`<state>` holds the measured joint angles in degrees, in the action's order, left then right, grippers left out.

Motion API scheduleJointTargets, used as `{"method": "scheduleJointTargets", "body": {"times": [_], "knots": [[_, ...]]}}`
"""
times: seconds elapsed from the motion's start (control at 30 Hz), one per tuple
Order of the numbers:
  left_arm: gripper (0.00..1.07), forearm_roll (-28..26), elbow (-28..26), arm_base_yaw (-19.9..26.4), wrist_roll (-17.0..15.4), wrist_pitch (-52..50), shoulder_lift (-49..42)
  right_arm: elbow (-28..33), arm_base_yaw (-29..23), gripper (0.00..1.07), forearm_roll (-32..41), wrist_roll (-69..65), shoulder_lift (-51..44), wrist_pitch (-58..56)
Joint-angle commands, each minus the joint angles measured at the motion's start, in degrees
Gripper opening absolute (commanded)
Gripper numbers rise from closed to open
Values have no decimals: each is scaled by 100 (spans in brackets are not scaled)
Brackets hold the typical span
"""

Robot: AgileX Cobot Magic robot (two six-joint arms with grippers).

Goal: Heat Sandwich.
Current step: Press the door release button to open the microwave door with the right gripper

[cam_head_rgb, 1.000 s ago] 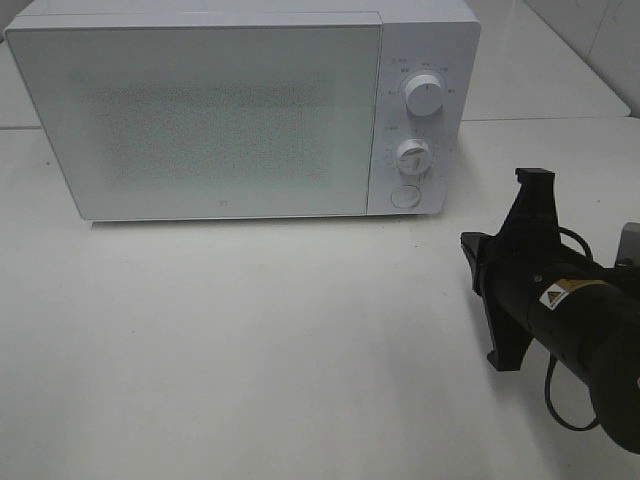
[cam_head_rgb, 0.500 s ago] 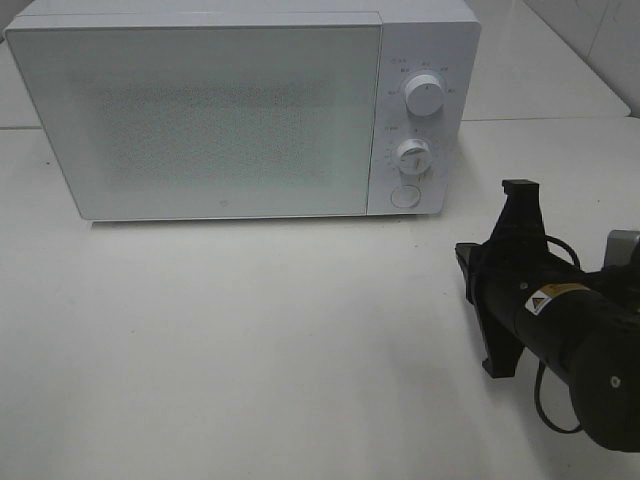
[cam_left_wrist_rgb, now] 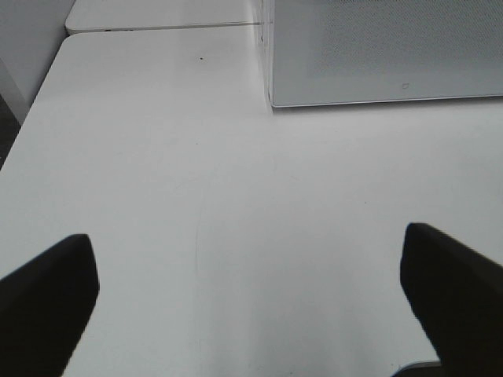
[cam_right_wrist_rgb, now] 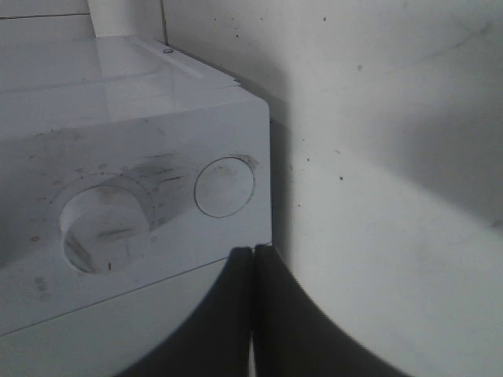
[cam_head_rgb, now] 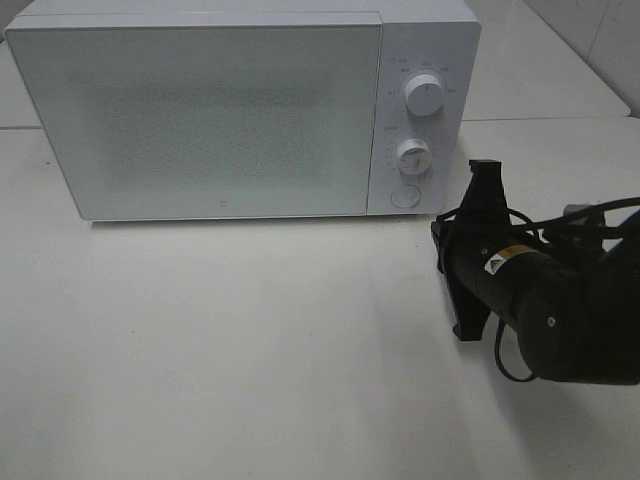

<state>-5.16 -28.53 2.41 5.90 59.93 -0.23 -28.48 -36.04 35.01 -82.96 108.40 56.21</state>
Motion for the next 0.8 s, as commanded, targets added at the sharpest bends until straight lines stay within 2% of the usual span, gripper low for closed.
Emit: {"method": "scheduleJointTargets", "body": {"times": [0.03,0.4,0.8], "knots": [[100,-23,11,23,-6,-46,-132,-286,149,0,-160,23,103,-229],[100,-23,11,23,-6,-46,-132,-963,407,0,-246,74,579,-413],[100,-6,11,23,-6,-46,-132,-1415,413,0,-292,80,928,-458]]}}
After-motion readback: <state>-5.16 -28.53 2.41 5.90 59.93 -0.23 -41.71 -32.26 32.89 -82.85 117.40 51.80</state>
